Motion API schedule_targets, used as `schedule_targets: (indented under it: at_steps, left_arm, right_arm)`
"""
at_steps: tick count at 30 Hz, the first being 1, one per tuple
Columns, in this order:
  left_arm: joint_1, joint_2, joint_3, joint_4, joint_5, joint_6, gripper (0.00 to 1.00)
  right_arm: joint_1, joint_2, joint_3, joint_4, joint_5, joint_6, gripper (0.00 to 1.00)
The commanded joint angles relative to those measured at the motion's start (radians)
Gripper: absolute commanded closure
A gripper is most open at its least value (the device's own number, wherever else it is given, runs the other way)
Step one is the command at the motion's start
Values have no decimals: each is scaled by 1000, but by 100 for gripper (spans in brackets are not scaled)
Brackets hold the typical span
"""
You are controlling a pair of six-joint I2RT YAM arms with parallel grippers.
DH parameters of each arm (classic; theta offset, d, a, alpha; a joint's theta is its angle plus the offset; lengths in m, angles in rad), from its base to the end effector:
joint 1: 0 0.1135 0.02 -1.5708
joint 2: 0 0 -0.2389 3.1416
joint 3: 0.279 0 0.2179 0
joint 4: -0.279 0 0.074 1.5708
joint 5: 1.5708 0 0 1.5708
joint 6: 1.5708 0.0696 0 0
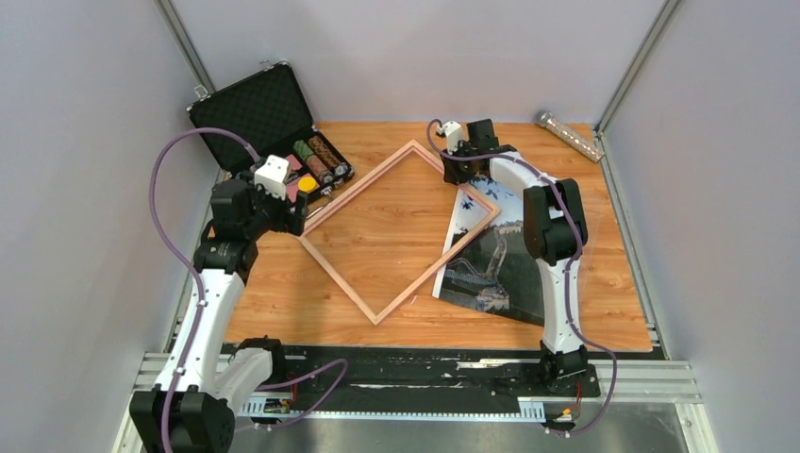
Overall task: Put the photo into the frame
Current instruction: Adjust the photo frame at the center of the board.
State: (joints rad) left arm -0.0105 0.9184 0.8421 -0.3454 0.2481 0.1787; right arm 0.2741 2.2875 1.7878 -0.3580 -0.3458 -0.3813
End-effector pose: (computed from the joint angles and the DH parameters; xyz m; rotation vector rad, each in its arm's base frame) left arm 0.2173 -0.0194 0.2893 0.3453 1.9511 -0.1380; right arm 0.4565 0.1528 0.1404 -0.9160 2.2118 0.3689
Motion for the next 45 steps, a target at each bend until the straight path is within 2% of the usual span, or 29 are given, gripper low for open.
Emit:
schedule_targets:
  at_steps: [1, 18, 24, 30, 35, 40, 45]
  left_arm:
    - [7, 15, -9, 66, -15, 34, 0]
    - [7, 230, 14, 202, 22, -6, 0]
    - [7, 302, 28, 270, 32, -15, 0]
    - [7, 348, 42, 284, 19, -30, 0]
    - [7, 338, 26, 299, 3, -5, 0]
    - [7, 326, 6, 318, -21, 15, 0]
    - [7, 324, 1, 319, -27, 16, 0]
  right_arm:
    - [9, -35, 104, 3, -108, -70, 100]
    - [109, -49, 186, 17, -189, -266, 100]
    - [160, 17, 293, 45, -142, -302, 100]
    - [195, 141, 474, 98, -81, -344, 100]
    - [207, 233, 536, 241, -88, -426, 100]
    - [220, 316, 549, 398, -89, -500, 90]
    - [220, 376, 584, 444, -78, -531, 77]
